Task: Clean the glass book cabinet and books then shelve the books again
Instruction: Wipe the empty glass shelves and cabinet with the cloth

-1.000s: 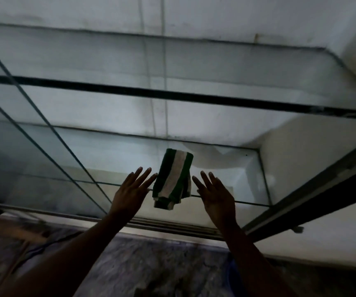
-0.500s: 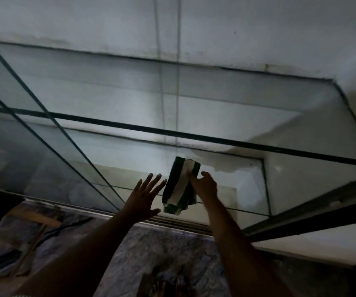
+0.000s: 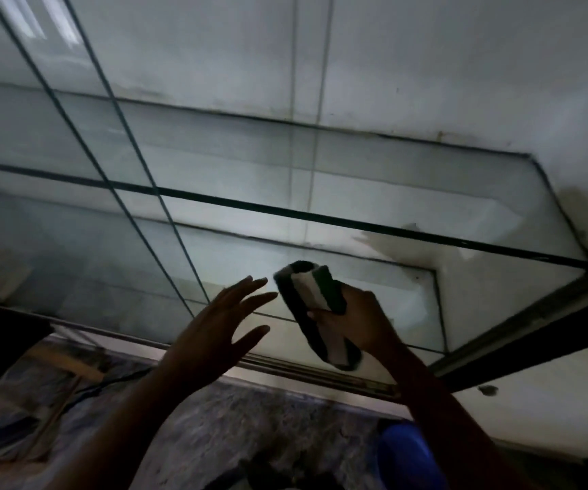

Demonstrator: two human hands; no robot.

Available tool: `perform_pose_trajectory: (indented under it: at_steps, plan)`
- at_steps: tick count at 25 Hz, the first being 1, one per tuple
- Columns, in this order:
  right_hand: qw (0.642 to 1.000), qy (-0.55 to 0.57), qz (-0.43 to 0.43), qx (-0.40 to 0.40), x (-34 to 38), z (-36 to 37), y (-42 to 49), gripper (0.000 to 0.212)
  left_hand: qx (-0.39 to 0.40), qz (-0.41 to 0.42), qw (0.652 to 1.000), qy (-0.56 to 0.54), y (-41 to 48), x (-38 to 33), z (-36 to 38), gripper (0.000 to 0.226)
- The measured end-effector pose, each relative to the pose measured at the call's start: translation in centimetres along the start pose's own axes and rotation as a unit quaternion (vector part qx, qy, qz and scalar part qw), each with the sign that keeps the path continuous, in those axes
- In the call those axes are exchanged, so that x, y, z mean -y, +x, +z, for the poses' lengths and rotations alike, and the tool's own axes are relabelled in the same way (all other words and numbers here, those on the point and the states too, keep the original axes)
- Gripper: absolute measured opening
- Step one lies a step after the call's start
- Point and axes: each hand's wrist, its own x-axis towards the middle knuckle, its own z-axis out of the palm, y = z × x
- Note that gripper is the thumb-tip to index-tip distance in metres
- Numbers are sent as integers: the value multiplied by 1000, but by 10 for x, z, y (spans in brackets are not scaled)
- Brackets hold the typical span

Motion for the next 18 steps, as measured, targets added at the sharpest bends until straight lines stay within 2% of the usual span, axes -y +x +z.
perform_pose_trajectory:
  at_steps: [1, 4, 6, 10, 15, 18]
  plan:
    - [998, -25, -50, -3, 23, -19, -14, 18, -37, 20, 999, 11, 1, -13, -30, 53]
    - [985, -20, -158, -69, 91, -74, -43, 35, -162, 74, 983, 49, 27, -42, -118, 42]
    - [969, 8, -221, -115, 129, -105, -54, 37, -226, 112, 964, 88, 53, -54, -160, 40]
    - [911, 19, -344, -228, 206, -169, -53, 33, -381, 149, 898, 161, 108, -63, -233, 43]
    - [856, -73, -427, -283, 299, -237, -35, 13, -473, 161, 851, 161, 168, -57, -295, 47]
    - [814, -144, -463, -318, 354, -269, -18, 15, -510, 127, 840, 137, 190, -41, -323, 53]
